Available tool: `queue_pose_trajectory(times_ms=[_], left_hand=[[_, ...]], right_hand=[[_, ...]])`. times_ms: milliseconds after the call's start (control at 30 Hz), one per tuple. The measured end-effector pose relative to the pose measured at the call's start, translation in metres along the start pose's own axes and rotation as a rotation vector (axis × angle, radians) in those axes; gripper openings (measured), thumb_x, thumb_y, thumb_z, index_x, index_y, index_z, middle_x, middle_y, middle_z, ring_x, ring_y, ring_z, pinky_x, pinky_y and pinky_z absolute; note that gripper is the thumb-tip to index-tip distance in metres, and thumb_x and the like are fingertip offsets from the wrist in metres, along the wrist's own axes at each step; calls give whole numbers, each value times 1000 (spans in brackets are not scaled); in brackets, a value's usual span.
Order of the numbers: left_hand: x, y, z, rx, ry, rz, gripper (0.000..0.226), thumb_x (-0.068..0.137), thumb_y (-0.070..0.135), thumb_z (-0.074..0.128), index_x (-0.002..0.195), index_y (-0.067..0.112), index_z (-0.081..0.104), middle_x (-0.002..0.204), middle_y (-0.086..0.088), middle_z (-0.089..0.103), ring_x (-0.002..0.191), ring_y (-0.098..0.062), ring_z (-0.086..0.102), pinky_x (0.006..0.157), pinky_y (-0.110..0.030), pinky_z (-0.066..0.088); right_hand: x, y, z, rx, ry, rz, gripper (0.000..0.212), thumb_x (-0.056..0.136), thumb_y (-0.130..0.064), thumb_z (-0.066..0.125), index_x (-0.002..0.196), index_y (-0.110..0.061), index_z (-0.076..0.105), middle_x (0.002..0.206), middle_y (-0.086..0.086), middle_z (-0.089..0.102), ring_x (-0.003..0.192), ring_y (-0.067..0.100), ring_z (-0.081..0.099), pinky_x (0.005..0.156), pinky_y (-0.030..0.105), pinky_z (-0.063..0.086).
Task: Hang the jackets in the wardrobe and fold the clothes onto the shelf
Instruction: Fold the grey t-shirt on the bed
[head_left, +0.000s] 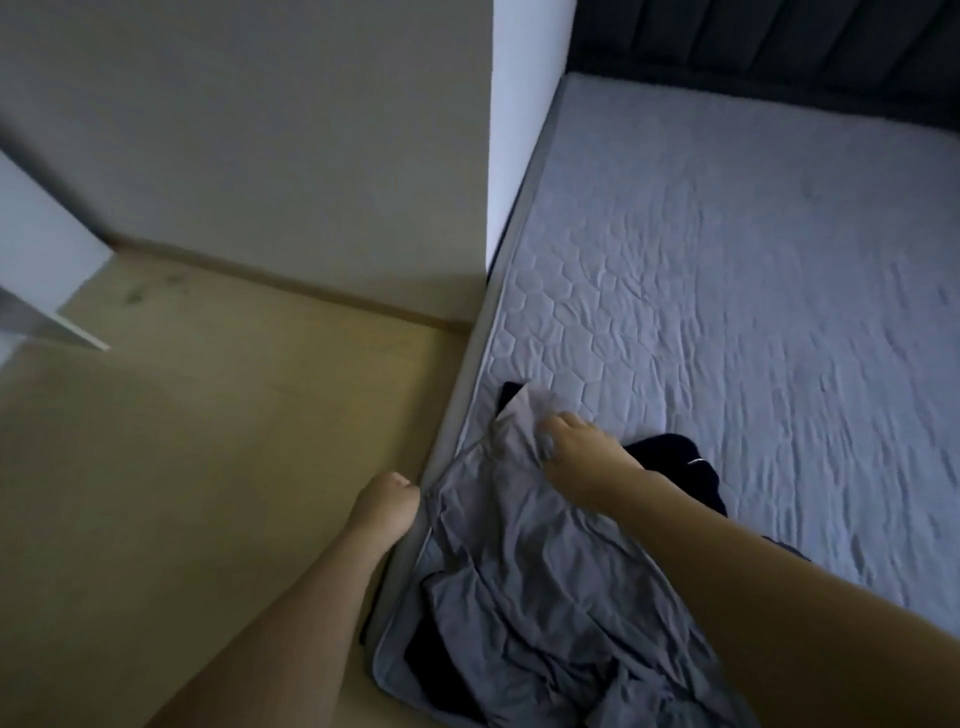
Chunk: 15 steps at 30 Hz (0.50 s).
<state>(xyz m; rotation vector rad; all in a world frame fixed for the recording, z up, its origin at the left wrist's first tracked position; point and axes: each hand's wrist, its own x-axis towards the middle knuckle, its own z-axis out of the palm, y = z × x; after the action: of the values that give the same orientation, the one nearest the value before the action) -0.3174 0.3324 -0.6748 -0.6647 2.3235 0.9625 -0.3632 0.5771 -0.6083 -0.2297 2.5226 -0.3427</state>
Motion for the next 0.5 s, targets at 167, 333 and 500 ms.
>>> queue_pose_trajectory(times_ms=[167, 333, 500], left_hand=[[85, -99, 137, -120, -148, -198, 21, 91, 12, 51, 73, 3, 56, 75, -15, 59, 70, -27, 57, 65, -32, 38], [121, -191, 239, 10, -142, -242, 51, 89, 45, 57, 129, 14, 50, 135, -8, 47, 124, -29, 48, 100, -38, 43], [152, -195, 263, 184, -198, -313, 52, 91, 43, 48, 137, 26, 32, 143, -11, 16, 133, -38, 22, 109, -53, 32]], right_hand=[[142, 27, 130, -237, -101, -318, 54, 91, -15, 48, 143, -22, 35, 149, 3, 33, 133, 29, 37, 108, 40, 29], [251, 27, 250, -366, -164, -512, 63, 96, -32, 50, 152, -24, 22, 159, 0, 23, 144, 22, 25, 115, 37, 17], [281, -1, 310, -670, -80, -627, 79, 88, -46, 58, 152, -20, 19, 154, 5, 25, 143, 28, 19, 118, 48, 4]])
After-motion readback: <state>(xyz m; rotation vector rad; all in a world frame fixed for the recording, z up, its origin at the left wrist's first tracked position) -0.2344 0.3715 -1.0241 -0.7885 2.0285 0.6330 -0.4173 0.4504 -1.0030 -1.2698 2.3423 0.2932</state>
